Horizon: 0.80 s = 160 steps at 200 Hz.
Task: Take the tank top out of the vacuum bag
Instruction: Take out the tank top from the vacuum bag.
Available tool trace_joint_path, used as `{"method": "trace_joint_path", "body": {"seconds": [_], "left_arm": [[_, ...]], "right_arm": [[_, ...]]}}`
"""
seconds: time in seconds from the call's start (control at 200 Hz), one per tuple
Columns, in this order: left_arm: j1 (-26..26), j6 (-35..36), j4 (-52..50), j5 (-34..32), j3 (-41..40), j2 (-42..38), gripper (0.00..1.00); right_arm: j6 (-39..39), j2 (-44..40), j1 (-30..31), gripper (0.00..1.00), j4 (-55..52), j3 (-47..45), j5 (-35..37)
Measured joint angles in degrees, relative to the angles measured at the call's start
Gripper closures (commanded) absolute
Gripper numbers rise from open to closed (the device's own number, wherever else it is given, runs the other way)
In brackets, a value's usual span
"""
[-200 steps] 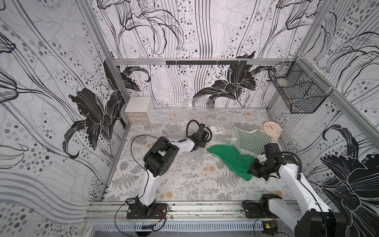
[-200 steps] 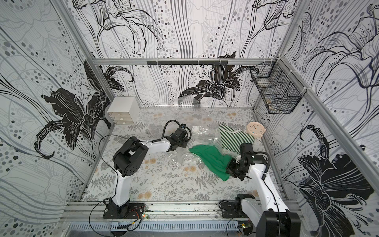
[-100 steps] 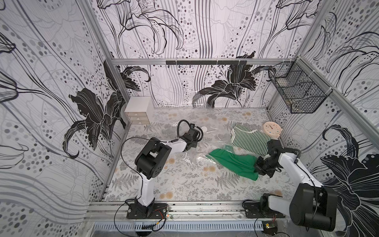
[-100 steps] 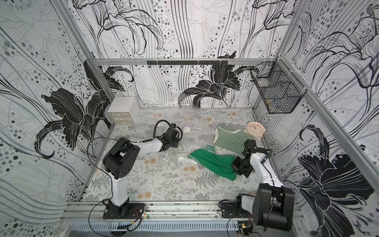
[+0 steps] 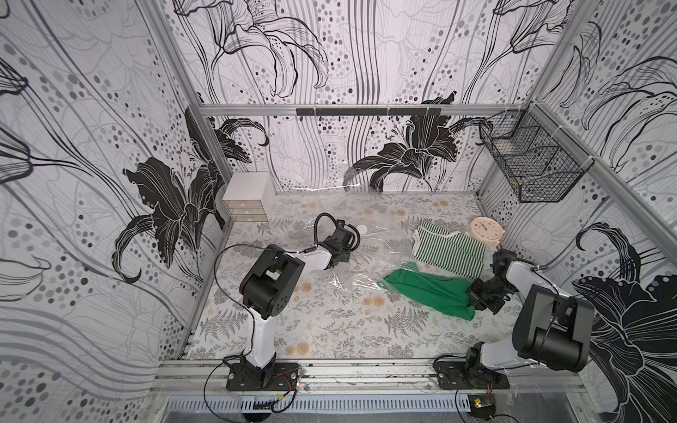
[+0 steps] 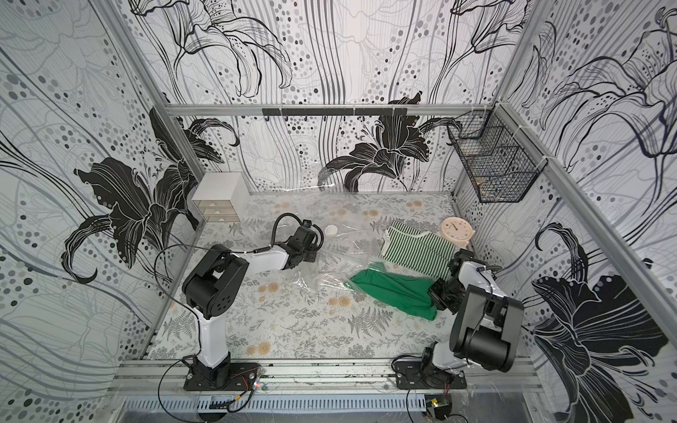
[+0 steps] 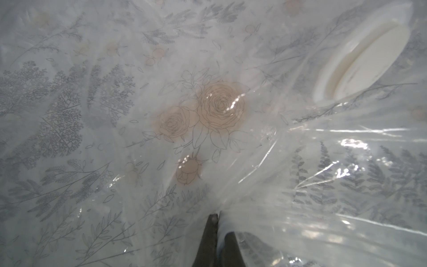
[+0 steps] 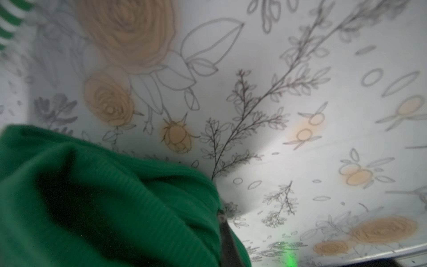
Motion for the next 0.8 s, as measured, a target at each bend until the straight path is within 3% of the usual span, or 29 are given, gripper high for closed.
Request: {"method": "trace_joint_path", "body": {"seconds": [0.22, 0.591, 0.701, 0.801], "left_arm": [[1.3, 0.4, -0.2, 0.6, 0.0, -0.3, 1.00], [5.0, 0.4, -1.7, -1.6, -0.5, -1.2, 1.00], [5.7, 0.4, -1.7, -1.9, -1.3, -1.8, 1.00], [5.7, 0.2, -1.7, -1.8, -1.3, -1.8, 1.00]], "right_arm": [[0.0, 2.4, -4.6, 1.00, 0.5, 1.9, 1.7], [0.0, 3.1, -5.6, 1.00, 1.1, 2.3, 6.1], [0.0, 2.6, -5.6, 0.55, 1.3, 2.3, 6.6], [-0.2, 0.5, -5.6, 0.29, 2.3, 2.3, 5.1]]}}
